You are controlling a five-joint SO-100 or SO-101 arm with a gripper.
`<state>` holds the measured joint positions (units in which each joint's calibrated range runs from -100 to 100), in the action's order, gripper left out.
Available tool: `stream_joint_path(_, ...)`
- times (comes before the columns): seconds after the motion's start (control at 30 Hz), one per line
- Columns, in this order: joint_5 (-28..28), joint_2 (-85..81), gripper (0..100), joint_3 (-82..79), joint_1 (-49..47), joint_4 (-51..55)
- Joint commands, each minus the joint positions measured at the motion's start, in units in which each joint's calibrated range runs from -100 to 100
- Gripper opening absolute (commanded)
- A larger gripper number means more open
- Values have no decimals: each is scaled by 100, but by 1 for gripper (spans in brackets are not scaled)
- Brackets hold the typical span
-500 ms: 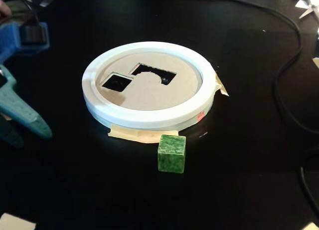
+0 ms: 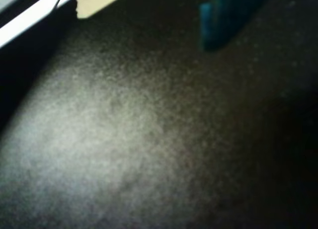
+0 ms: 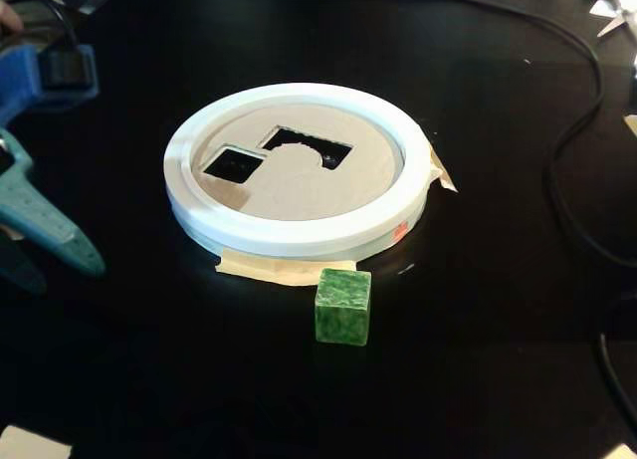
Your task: Pick up the square block and drop it in corresponding square shaped hole
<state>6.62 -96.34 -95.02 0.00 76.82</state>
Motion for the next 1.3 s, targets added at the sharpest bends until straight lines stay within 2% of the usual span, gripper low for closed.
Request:
stream_joint_path(0.0, -34, -52, 84, 30, 25, -191)
stream_joint_path(1.27, -34, -52, 85, 40, -25, -191)
